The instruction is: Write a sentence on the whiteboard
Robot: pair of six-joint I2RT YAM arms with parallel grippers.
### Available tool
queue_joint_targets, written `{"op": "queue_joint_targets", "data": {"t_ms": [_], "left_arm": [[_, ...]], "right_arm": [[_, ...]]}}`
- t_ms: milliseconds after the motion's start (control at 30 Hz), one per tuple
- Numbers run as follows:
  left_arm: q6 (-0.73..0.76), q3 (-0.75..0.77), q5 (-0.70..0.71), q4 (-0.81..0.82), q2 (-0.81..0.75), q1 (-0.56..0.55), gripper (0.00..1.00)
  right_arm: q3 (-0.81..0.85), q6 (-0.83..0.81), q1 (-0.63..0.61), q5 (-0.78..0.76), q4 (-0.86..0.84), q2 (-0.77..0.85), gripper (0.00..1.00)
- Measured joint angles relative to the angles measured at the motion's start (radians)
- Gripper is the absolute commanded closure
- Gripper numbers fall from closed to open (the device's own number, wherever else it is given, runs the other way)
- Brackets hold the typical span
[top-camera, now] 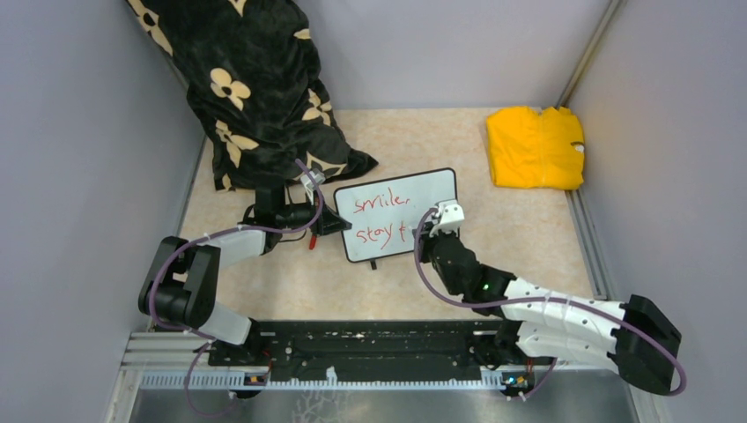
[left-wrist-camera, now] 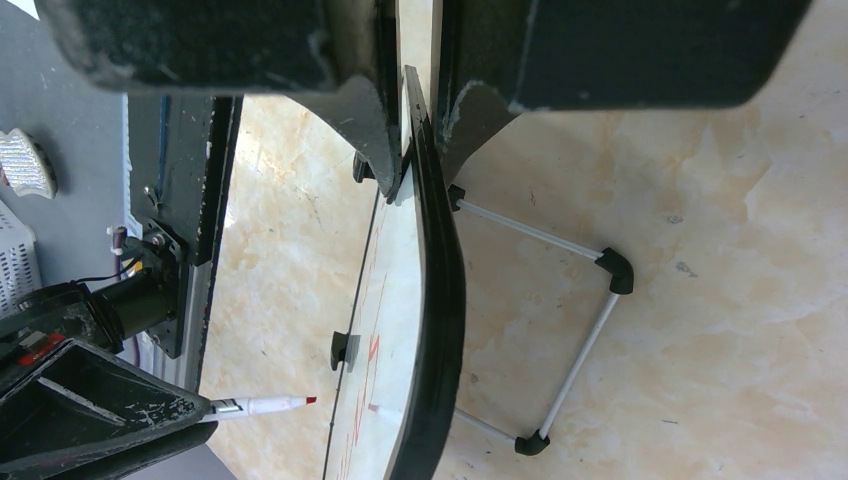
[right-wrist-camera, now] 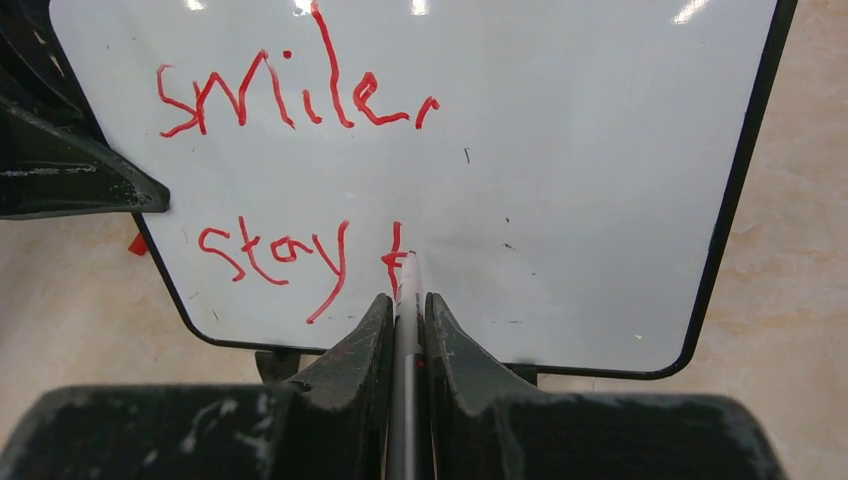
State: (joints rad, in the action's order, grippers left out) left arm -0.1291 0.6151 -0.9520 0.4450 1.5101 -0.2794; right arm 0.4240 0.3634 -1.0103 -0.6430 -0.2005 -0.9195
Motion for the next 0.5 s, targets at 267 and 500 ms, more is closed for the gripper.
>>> {"op": "queue_joint_targets", "data": {"t_ms": [267,500], "left_arm": [[0.000,0.000,0.000,0.000,0.000,0.000,1.00],[0.000,0.000,0.000,0.000,0.000,0.000,1.00]], "right_arm": [[0.002,-0.003,0.009,-0.001,-0.017,-0.050,1.00],[0.002,-0.003,0.021,-0.002,-0.037,-0.079,1.00]]}}
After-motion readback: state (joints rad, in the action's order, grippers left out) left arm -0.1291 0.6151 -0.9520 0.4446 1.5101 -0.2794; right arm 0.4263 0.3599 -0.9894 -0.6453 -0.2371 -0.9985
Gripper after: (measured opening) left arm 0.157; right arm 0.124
